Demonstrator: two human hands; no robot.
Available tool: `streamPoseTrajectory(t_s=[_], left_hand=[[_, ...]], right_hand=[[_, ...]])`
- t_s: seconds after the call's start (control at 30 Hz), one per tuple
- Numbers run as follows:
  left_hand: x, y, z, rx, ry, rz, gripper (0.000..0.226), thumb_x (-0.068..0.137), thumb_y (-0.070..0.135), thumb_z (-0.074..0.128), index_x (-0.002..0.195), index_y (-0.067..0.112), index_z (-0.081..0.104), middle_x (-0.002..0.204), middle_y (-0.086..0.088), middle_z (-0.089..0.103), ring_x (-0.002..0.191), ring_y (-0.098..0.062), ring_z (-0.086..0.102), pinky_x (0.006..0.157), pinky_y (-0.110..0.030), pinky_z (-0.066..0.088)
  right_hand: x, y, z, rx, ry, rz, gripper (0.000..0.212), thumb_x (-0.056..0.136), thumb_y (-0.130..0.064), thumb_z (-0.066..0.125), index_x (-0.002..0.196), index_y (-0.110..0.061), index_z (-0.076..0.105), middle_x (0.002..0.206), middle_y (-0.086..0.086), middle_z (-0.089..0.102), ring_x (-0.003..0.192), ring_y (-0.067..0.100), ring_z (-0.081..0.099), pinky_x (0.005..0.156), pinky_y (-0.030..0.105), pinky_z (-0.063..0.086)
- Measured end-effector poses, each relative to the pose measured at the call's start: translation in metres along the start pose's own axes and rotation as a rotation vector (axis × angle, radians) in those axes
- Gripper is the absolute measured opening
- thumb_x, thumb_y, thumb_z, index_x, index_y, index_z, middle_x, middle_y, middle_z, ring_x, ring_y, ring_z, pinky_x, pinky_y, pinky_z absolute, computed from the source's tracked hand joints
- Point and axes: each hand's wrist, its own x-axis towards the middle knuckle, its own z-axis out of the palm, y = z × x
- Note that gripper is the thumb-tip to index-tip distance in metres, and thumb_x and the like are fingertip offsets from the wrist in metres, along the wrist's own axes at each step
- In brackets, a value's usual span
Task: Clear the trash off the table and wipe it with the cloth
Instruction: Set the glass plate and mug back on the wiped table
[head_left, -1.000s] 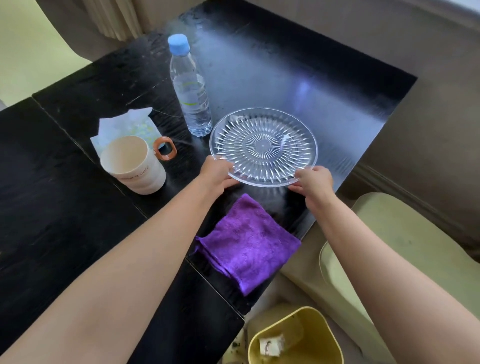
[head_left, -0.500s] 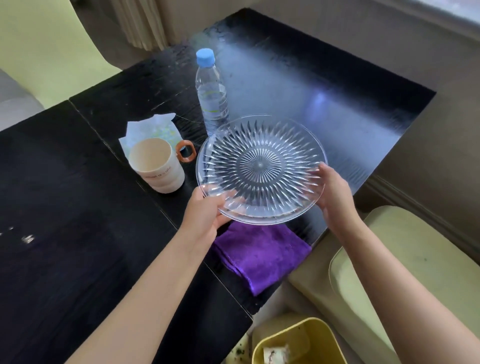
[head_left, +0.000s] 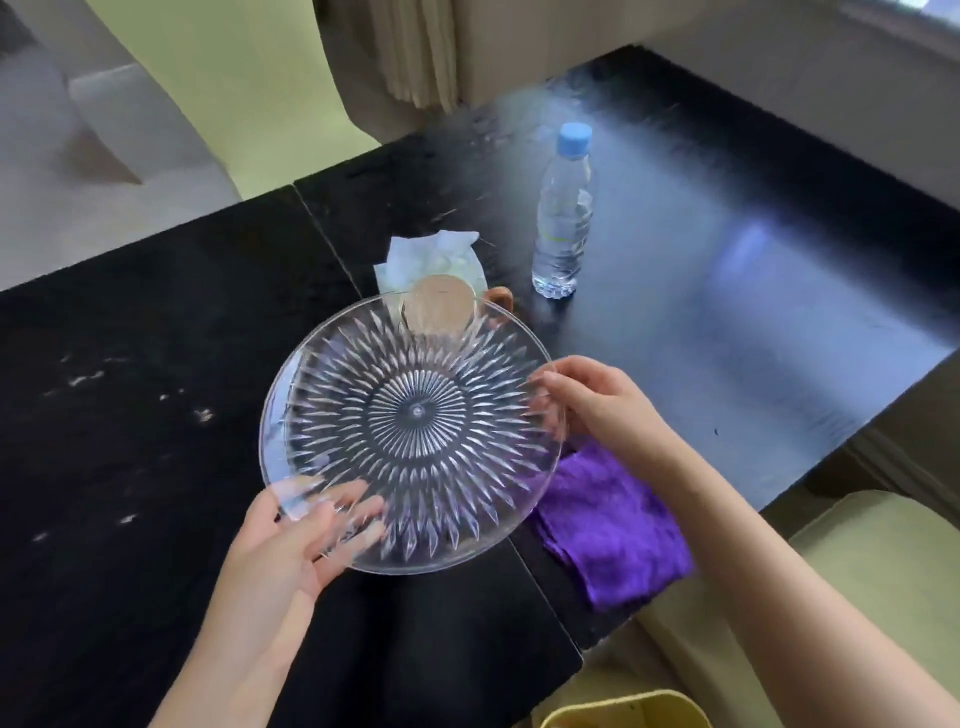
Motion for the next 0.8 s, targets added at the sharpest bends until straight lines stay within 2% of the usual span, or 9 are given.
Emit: streamPoseTrajectory(t_s=[0.07,0.13,0.23,0.3,0.37,0.47,0.53,0.6,0.8], left_hand=[[0.007,-0.001,-0.016,-0.036,0.046,-0.001,0.02,0.093,-0.006,0.041,0.102,0.007,0.053,0.108,-0.025,0.065,0.086,-0.033,0.072,0.067,-0.038,0.061],[0.013,0.0,-0.028,-0.067,0.08,0.016,0.019,0.093,-0.006,0.042,0.1,0.008,0.053,0.108,-0.026,0.064,0.086,-0.034,0.072,0.068,-0.039,0.061],[0.02,0.004,-0.046,-0.092,0.128,0.054,0.018,0.093,-0.006,0.043,0.096,0.009,0.053,0.106,-0.026,0.065,0.085,-0.033,0.072,0.069,-0.04,0.061],[0.022,0.007,-0.058,-0.103,0.145,0.077,0.018,0.093,-0.006,0.043,0.099,0.009,0.053,0.105,-0.025,0.065,0.084,-0.032,0.073,0.069,-0.04,0.061],[0.023,0.009,-0.068,-0.116,0.163,0.091,0.023,0.093,-0.006,0.041,0.109,0.008,0.052,0.106,-0.025,0.065,0.083,-0.03,0.073,0.069,-0.038,0.061],[0.026,0.011,-0.082,-0.144,0.201,0.094,0.031,0.093,-0.007,0.04,0.119,0.007,0.049,0.107,-0.025,0.064,0.082,-0.03,0.073,0.067,-0.037,0.061],[0.029,0.012,-0.09,-0.164,0.225,0.081,0.033,0.093,-0.008,0.039,0.123,0.004,0.048,0.108,-0.025,0.064,0.082,-0.029,0.073,0.067,-0.036,0.061],[0.031,0.012,-0.097,-0.193,0.254,0.062,0.035,0.093,-0.008,0.04,0.126,0.002,0.046,0.109,-0.025,0.064,0.081,-0.028,0.074,0.066,-0.035,0.061],[0.033,0.011,-0.12,-0.288,0.305,0.038,0.031,0.092,-0.009,0.043,0.117,0.009,0.048,0.108,-0.025,0.064,0.081,-0.03,0.074,0.062,-0.034,0.061]], right_hand=[[0.016,-0.001,0.016,0.004,-0.014,0.016,0.015,0.096,-0.016,0.047,0.097,-0.007,0.06,0.077,0.006,0.062,0.053,0.009,0.057,0.053,0.021,0.051],[0.04,0.002,0.02,-0.113,0.114,-0.002,0.014,0.096,-0.018,0.047,0.101,-0.01,0.056,0.09,0.01,0.064,0.062,0.013,0.059,0.056,0.024,0.052],[0.077,0.002,0.016,-0.422,0.278,-0.027,0.031,0.093,-0.026,0.048,0.121,-0.013,0.049,0.118,0.013,0.063,0.089,0.024,0.063,0.083,0.043,0.053],[0.096,-0.005,0.015,-0.578,0.248,-0.059,0.049,0.093,-0.027,0.046,0.14,-0.015,0.036,0.137,0.008,0.052,0.114,0.025,0.056,0.1,0.04,0.043],[0.112,-0.012,0.02,-0.618,0.162,-0.118,0.05,0.094,-0.023,0.044,0.143,-0.017,0.032,0.139,0.006,0.05,0.124,0.024,0.052,0.102,0.034,0.039],[0.123,-0.015,0.028,-0.6,0.075,-0.159,0.022,0.092,-0.017,0.043,0.109,-0.02,0.056,0.103,-0.001,0.065,0.091,0.02,0.068,0.074,0.024,0.048],[0.124,-0.012,0.033,-0.609,0.033,-0.161,0.009,0.091,-0.018,0.047,0.094,-0.019,0.056,0.093,0.003,0.066,0.072,0.019,0.066,0.059,0.021,0.049],[0.121,-0.008,0.039,-0.588,-0.006,-0.16,0.006,0.092,-0.02,0.05,0.091,-0.016,0.055,0.087,0.007,0.065,0.058,0.012,0.063,0.049,0.016,0.048],[0.109,-0.001,0.053,-0.531,-0.058,-0.164,0.013,0.095,-0.017,0.048,0.094,-0.005,0.053,0.078,0.008,0.062,0.052,0.006,0.062,0.051,0.017,0.051]])
